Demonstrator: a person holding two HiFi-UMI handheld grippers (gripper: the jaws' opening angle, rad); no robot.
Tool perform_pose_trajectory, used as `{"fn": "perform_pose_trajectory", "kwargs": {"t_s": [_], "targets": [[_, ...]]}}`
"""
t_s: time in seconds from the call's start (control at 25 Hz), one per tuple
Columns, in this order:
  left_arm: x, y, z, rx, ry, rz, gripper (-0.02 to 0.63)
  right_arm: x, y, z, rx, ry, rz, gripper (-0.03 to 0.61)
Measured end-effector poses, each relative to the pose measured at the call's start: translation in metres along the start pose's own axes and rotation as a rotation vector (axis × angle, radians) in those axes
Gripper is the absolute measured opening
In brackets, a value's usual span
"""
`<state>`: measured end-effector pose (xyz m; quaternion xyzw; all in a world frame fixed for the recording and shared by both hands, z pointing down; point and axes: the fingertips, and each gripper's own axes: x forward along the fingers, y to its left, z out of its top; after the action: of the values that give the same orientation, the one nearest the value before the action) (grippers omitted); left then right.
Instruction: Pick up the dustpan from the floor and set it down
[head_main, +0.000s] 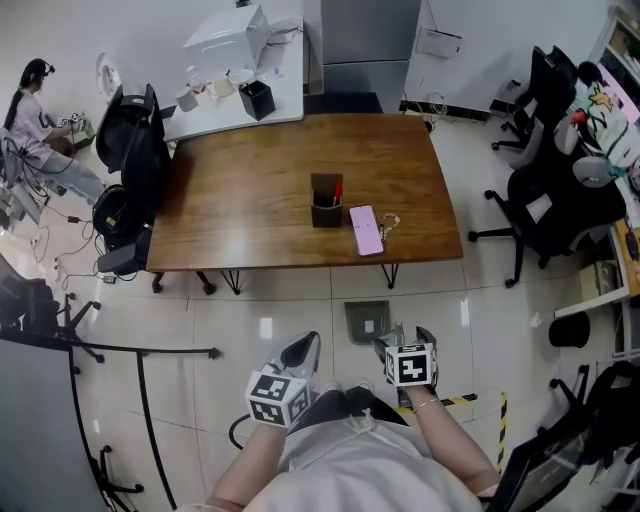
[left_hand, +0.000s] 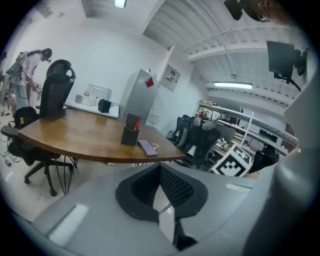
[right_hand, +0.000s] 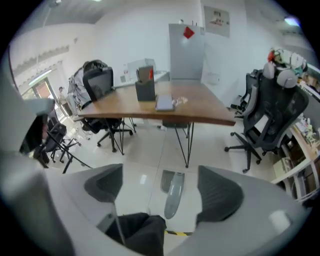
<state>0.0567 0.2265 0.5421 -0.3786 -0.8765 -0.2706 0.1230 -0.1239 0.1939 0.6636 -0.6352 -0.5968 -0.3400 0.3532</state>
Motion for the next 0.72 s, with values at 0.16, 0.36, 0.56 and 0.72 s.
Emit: {"fn": "perform_pose_trajectory", "kwargs": {"t_s": [0.16, 0.36, 0.56, 0.72], "targets": [[-0.017, -0.037, 0.025, 0.064, -0.042, -0.058, 0.014, -0.085, 0.024, 0.051, -0.048, -0.266, 0.031, 0.006], [-0.047, -0.084, 0.036, 0.169, -0.139, -0.075, 0.014, -0.160, 0.052, 0.058, -0.040, -0.460, 0.171, 0.002], [-0.087, -0.134, 0.023, 0.193, -0.225, -0.041, 0.015, -0.233, 0.057, 0.027, -0.112, -0.581, 0.210, 0.002], [-0.119, -0.166, -0.002, 0.179, -0.244, -0.012, 0.014, -0.282, 0.062, -0.003, -0.130, -0.665, 0.230, 0.002]]}}
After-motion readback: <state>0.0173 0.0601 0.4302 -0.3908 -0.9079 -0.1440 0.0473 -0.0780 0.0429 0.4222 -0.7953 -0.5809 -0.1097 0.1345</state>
